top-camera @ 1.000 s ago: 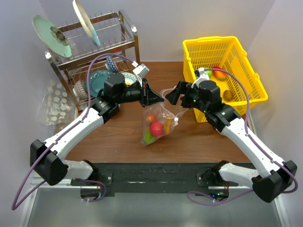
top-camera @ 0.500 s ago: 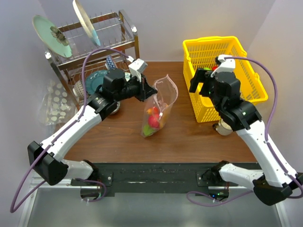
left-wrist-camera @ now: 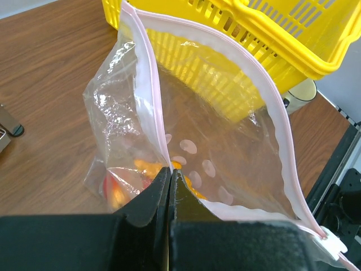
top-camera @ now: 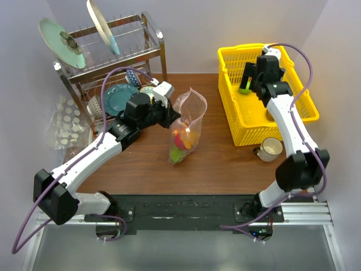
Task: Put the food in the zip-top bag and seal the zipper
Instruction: Pick up the fake fruit from the bin.
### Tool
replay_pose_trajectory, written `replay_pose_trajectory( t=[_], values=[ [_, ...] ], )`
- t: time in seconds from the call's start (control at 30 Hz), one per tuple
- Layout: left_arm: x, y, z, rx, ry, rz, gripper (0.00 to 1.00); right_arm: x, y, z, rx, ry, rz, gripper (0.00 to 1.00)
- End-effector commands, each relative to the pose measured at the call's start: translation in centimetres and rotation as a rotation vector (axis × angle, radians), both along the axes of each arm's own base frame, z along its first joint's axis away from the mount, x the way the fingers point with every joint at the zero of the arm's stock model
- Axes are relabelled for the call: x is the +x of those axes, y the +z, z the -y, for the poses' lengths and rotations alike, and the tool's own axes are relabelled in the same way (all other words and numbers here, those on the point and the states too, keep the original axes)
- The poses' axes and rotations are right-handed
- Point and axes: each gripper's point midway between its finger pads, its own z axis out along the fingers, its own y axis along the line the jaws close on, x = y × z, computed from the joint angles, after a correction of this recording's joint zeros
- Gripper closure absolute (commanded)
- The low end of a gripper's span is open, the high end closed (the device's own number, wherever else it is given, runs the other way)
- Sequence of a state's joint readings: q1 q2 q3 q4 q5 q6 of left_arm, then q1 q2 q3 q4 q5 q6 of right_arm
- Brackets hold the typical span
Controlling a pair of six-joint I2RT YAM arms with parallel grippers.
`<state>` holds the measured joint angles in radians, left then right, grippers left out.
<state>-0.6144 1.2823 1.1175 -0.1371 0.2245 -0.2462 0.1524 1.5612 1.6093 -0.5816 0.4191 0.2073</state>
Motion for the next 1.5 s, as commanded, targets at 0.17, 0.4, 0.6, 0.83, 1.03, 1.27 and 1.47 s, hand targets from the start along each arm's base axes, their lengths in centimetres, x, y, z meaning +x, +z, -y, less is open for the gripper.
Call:
replay_pose_trajectory(
  t=[0.17,0.4,0.6,0.83,1.03,1.27,1.47],
  values=[
    [0.3,0.5,0.6,-0.024,-0.035,0.075,1.0,8.9,-5.6,0.3,0.228,0.073,-0.027,0.01],
    [0.9,-1.0,0.9,0.007,-0.037,0.065,1.0,15.0,-10.9,0.8,0.266,0.055,-0.01,0.01],
    [1.0,-2.0,1.3,0.017,-0.057,0.046,1.0,18.0,-14.5,3.6,0.232,-0.03,-0.032,0.02],
    [1.0,-2.7,1.4,0.027,-0.063,0.033,1.0,20.2,-19.1,4.1,0.28,-0.026,-0.025,0.01],
    [1.1,-2.9,1.4,0.031,-0.064,0.033,1.0,21.5,-20.8,4.7,0.276,-0.039,-0.012,0.16],
    [1.1,-2.9,1.4,0.032,-0.064,0.033,1.0,20.7,-20.3,4.1,0.286,-0.006,0.011,0.31],
    [0.9,-2.9,1.6,0.027,-0.077,0.029,1.0,19.1,-16.4,4.5,0.247,-0.009,0.049,0.35]
  ],
)
